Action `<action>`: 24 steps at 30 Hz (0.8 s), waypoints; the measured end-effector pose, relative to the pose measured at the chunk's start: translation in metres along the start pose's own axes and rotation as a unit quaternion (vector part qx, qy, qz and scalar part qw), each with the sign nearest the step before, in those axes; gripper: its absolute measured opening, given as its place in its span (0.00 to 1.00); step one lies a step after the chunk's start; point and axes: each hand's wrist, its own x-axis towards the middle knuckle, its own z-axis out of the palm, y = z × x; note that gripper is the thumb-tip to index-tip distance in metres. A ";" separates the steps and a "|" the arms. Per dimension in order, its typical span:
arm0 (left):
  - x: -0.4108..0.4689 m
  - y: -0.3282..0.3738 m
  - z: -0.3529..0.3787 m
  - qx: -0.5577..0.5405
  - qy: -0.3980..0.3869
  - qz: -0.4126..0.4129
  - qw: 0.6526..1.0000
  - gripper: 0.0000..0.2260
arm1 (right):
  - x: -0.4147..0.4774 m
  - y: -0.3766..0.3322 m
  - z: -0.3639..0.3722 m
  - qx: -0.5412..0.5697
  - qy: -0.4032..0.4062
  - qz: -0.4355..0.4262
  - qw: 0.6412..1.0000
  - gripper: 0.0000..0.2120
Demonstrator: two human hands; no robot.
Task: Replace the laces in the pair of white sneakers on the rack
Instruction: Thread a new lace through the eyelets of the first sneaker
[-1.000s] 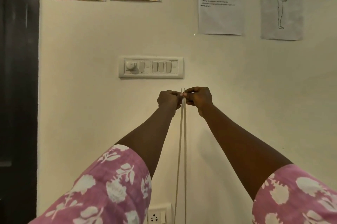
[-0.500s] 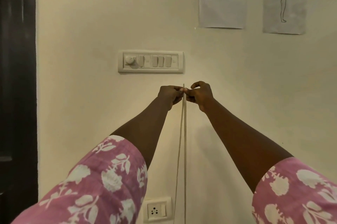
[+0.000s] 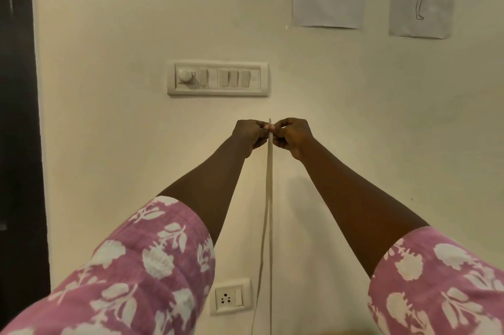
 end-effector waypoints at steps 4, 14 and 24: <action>-0.002 -0.027 -0.002 0.100 0.075 0.014 0.992 0.08 | -0.011 0.019 -0.002 -0.096 0.035 0.006 0.995 0.03; -0.030 -0.127 -0.025 0.231 0.157 0.030 0.960 0.10 | -0.058 0.085 -0.019 -0.501 0.157 -0.205 0.826 0.13; -0.125 -0.347 -0.036 0.411 0.052 0.004 0.910 0.09 | -0.155 0.311 -0.007 -0.234 0.055 0.104 0.965 0.14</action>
